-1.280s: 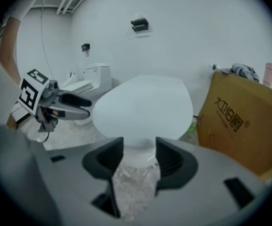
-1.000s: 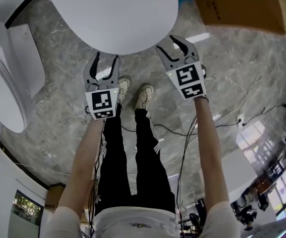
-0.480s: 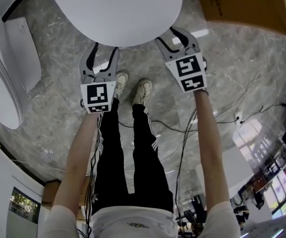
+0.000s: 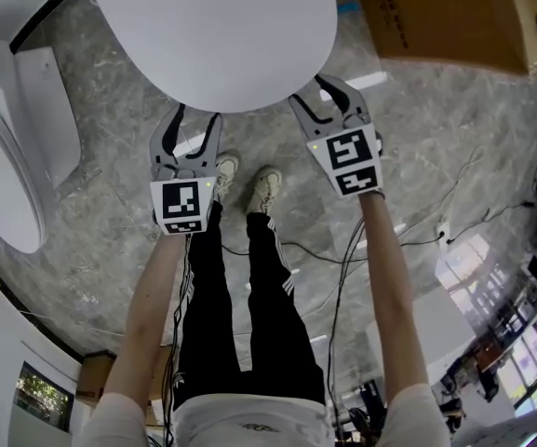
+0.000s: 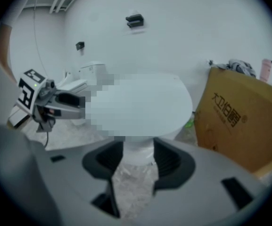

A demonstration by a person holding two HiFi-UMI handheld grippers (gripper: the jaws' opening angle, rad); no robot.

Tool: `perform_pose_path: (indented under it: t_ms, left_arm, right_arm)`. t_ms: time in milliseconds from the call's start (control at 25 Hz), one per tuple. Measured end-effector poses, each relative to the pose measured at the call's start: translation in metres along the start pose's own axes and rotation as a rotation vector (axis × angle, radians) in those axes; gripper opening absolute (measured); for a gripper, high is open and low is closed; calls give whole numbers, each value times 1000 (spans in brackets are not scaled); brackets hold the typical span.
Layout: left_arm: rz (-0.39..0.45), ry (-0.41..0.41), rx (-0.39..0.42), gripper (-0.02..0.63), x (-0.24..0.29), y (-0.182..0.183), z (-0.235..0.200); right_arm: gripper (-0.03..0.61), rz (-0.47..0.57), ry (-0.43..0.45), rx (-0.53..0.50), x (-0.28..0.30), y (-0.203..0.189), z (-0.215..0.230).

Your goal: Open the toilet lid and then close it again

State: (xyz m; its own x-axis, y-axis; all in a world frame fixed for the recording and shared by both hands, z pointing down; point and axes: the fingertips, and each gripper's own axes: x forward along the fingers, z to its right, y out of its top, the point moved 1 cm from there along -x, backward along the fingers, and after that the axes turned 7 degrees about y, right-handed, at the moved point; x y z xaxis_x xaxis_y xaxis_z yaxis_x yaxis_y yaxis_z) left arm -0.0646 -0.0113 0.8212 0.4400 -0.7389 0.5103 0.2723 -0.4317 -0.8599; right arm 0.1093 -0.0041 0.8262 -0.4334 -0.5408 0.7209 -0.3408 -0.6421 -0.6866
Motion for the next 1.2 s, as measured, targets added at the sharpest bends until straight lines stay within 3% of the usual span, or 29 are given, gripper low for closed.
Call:
perform_pose_path:
  t_ms: [480,960,1200]
  left_arm:
    - [-5,-23,-31,249,-31,67,-8]
    - [86,-47,-131,255,-61,175,-31]
    - [57,-59,-180,272,-66,209,-46]
  right_arm:
    - [219,75,93,18,-53,61,-2]
    - [224,166,154,7,-115,166,7]
    - [224,166,188,14,-128,209,10]
